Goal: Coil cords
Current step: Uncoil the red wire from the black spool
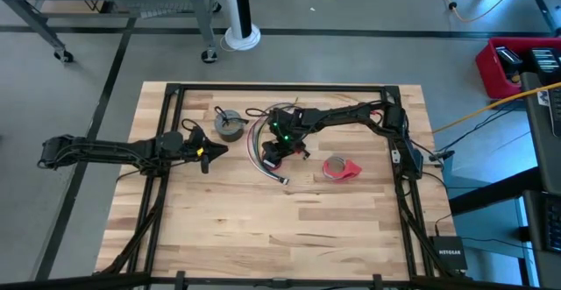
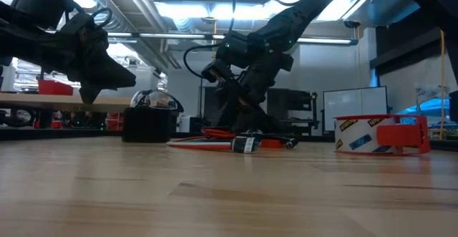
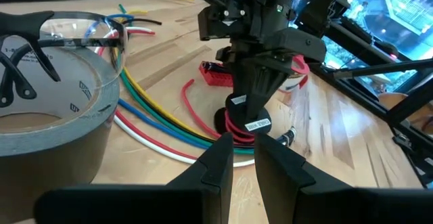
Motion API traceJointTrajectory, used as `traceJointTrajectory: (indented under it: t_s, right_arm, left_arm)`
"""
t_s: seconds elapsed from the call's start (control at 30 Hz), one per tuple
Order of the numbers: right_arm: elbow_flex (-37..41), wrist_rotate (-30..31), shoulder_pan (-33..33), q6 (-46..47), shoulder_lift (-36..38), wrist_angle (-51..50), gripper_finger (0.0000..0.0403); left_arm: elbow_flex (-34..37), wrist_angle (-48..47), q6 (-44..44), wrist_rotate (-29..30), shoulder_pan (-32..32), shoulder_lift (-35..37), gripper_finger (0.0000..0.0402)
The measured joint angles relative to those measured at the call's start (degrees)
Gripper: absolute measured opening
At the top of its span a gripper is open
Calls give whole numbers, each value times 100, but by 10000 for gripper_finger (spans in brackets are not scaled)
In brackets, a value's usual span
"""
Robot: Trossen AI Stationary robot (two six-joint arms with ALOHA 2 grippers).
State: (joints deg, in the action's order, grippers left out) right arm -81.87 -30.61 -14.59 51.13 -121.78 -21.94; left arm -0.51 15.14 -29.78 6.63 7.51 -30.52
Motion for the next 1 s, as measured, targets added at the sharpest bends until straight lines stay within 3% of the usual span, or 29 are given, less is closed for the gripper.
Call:
traceJointTrajectory:
  t_s: [0.17, 0.53, 1.0]
  right_arm:
    - [-2, -48, -9, -52, 4, 42, 43]
    - [0, 200, -80, -82, 421, -119, 25]
    - [0, 2992, -307, -654, 1656, -454, 25]
  left_arm:
    - [0, -2, 3, 0, 0, 0, 54]
    - [0, 2, 127, 0, 0, 0, 54]
    - [0, 106, 10, 0, 4, -2, 54]
